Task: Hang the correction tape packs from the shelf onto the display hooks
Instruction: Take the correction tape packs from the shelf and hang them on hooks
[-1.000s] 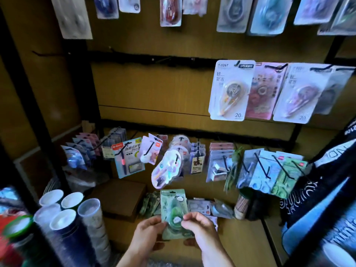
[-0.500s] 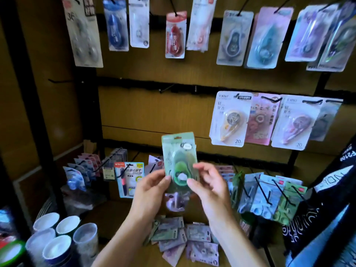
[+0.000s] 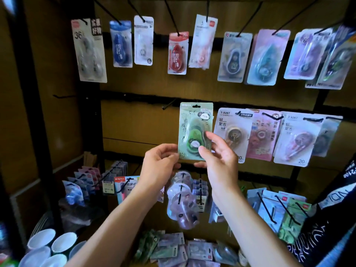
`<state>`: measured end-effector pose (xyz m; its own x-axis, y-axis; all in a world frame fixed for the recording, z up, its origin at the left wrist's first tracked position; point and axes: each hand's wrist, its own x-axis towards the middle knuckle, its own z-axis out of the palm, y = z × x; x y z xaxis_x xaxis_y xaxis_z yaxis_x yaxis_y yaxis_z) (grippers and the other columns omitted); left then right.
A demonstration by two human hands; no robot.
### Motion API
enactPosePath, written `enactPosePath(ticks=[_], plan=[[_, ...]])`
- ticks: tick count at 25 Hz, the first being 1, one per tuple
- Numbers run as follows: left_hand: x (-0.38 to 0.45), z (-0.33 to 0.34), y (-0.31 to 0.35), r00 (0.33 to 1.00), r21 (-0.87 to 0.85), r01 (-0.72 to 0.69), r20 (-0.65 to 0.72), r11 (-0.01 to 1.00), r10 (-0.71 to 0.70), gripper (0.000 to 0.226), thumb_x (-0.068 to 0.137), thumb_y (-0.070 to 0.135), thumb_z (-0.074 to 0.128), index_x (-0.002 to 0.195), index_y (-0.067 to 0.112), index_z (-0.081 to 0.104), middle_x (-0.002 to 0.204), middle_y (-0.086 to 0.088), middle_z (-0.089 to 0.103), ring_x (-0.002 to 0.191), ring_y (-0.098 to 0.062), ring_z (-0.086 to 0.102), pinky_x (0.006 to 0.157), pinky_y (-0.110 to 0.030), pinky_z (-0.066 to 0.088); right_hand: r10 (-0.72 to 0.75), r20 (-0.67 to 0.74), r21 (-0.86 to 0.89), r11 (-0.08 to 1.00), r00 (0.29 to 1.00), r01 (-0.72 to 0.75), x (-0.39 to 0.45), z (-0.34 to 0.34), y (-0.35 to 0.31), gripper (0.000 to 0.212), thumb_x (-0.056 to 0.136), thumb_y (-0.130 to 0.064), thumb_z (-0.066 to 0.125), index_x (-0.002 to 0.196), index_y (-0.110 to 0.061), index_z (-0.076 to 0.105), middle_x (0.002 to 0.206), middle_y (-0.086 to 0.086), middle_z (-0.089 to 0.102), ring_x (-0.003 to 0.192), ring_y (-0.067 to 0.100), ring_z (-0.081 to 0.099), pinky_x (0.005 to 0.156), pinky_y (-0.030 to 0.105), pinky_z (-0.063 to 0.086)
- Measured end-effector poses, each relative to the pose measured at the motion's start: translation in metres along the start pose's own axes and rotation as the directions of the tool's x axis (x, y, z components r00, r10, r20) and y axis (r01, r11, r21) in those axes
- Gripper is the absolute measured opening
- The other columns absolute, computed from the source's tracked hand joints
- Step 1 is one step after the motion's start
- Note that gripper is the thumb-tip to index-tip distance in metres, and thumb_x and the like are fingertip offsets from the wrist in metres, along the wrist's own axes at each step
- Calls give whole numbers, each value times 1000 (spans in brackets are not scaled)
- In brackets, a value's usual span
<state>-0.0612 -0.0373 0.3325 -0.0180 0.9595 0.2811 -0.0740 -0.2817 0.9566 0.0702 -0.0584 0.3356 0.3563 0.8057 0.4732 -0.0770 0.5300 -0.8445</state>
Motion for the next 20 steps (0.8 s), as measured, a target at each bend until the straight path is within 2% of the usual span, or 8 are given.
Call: enactPosePath(ticks=[4, 9, 12, 15, 18, 20], plan=[[-6, -2, -12, 998, -26, 64, 5, 998, -64, 19, 88, 5, 61, 101, 15, 70, 88, -6, 75, 68, -15, 63, 62, -30, 48, 17, -62, 66, 998, 998, -12, -1, -4, 4, 39, 89, 3, 61, 110, -29, 67, 110, -1, 71, 89, 17, 73, 54, 27, 58], [-8, -5, -23, 995, -48, 98, 2, 994, -98, 18, 85, 2, 63, 94, 15, 71, 86, -11, 74, 69, -18, 63, 64, -32, 47, 2, -58, 53, 999, 998, 2, -1, -3, 9, 38, 89, 2, 62, 110, -30, 66, 111, -2, 70, 87, 14, 72, 51, 25, 56], [-7, -4, -31, 994, -26, 112, 6, 993, -112, 19, 86, 3, 61, 98, 16, 70, 86, -8, 75, 70, -18, 64, 63, -35, 48, 2, -40, 40, 999, 999, 0, 1, -1, 11, 39, 89, 2, 63, 109, -31, 65, 106, -3, 72, 85, 12, 72, 50, 26, 55], [-6, -5, -37, 993, -7, 121, 4, 993, -121, 20, 87, 5, 59, 97, 19, 70, 83, -2, 76, 72, -18, 66, 64, -34, 49, -26, -35, 9, 1000, 999, 26, 5, -1, 9, 38, 89, 0, 62, 114, -29, 65, 105, -10, 71, 87, 9, 72, 53, 26, 56], [-6, -7, -43, 991, -9, 134, 0, 991, -134, 20, 89, 6, 57, 99, 18, 70, 85, -1, 76, 74, -18, 67, 66, -34, 50, -43, -29, 21, 999, 999, 44, 4, -4, 14, 39, 90, 1, 62, 113, -30, 65, 104, -16, 70, 92, 10, 71, 55, 27, 57], [-6, -8, -46, 989, -20, 146, 1, 989, -146, 21, 89, 5, 57, 99, 17, 70, 87, -3, 76, 75, -20, 67, 68, -38, 51, -46, -33, 34, 998, 998, 47, 2, -6, 19, 38, 90, 1, 62, 112, -30, 65, 106, -13, 70, 93, 10, 70, 56, 27, 57]])
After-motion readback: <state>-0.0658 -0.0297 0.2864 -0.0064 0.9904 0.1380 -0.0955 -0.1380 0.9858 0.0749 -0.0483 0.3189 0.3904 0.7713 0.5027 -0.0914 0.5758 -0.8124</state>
